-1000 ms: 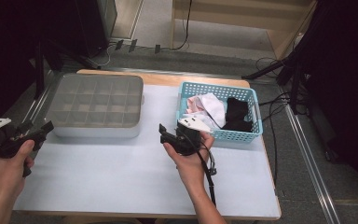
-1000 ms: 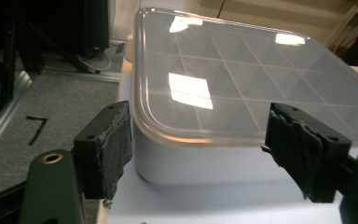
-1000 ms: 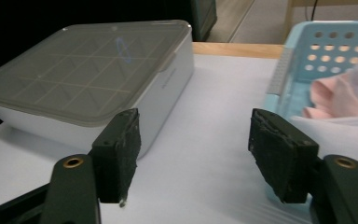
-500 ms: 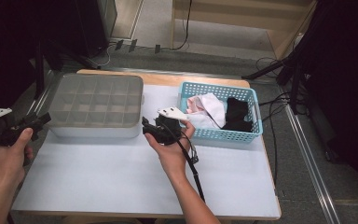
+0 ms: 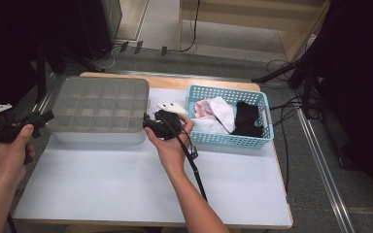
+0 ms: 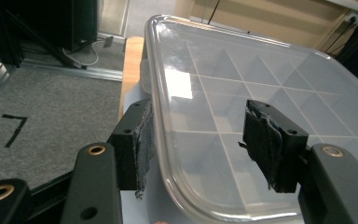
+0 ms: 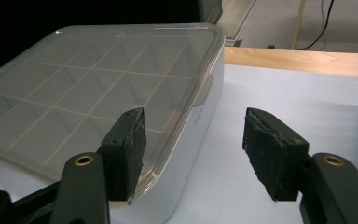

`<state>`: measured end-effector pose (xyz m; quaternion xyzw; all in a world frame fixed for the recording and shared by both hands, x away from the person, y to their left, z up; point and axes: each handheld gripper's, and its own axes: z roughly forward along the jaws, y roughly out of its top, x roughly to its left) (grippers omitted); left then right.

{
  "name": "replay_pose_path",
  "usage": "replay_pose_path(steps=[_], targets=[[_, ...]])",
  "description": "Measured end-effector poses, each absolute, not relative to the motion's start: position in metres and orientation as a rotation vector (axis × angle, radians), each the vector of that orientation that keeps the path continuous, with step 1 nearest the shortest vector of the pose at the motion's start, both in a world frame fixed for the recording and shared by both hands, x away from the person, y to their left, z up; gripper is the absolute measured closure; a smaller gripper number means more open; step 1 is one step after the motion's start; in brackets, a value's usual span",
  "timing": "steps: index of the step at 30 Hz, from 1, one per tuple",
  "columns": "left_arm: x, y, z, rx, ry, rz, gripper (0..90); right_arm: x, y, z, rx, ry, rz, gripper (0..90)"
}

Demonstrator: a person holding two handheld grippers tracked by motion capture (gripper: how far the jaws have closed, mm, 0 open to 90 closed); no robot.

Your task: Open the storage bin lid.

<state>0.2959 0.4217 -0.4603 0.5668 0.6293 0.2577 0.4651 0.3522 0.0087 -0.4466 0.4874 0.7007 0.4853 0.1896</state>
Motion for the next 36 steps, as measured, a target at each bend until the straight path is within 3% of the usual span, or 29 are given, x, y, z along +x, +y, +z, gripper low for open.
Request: replay_pose_path(steps=[12,23,28,36], targets=[[0.31,0.424,-0.455,1.439,1.585,0.632,34.1,0.369,0.024,-0.444,1.388,1.97,1.38,38.6],[0.321,0.43,-0.463,1.427,1.552,0.581,36.8,0.386,0.03,-0.457,1.459,1.974,1.368,37.9],[0.33,0.428,-0.462,1.439,1.546,0.554,43.3,0.391,0.032,-0.465,1.483,1.973,1.358,37.8],[0.348,0.431,-0.462,1.436,1.555,0.528,42.0,0.398,0.034,-0.469,1.492,1.986,1.372,38.7]])
